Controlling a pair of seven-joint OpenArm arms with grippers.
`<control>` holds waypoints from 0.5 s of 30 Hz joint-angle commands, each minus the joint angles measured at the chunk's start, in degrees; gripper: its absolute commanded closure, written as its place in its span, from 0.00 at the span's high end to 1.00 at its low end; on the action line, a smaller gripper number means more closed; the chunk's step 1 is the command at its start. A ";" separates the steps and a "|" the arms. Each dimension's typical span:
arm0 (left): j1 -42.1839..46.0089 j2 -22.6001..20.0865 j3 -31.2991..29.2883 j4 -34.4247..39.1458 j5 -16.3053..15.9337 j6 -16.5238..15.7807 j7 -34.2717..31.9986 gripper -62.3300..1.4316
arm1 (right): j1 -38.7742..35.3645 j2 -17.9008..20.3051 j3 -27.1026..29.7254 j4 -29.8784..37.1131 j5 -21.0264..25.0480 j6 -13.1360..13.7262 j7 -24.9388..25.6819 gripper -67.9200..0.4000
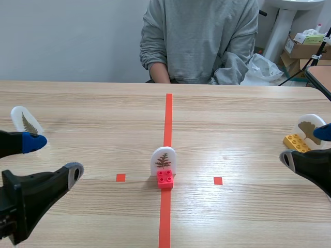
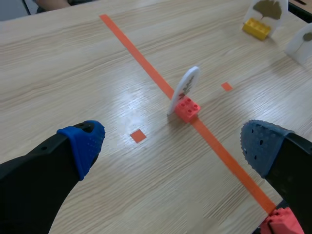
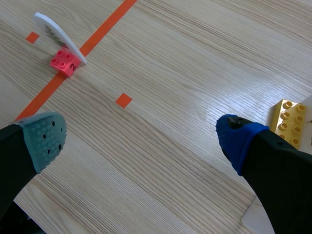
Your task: Do the leaf sorting experiment
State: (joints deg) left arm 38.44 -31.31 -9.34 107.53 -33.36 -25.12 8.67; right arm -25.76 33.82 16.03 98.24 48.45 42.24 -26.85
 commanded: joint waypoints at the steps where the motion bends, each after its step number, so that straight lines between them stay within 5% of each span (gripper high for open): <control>1: -1.97 -0.24 1.18 -0.83 0.68 -0.07 -0.94 0.96 | 0.17 0.76 0.76 0.70 0.81 0.48 0.87 0.94; 15: -19.43 -4.11 16.68 -17.25 13.29 -1.27 -5.57 0.96 | 0.17 0.76 0.76 0.70 0.79 0.48 0.90 0.94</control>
State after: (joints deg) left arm 19.64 -35.57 7.03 89.82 -19.79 -26.20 4.29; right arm -25.76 33.82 16.03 98.24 48.45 42.26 -26.85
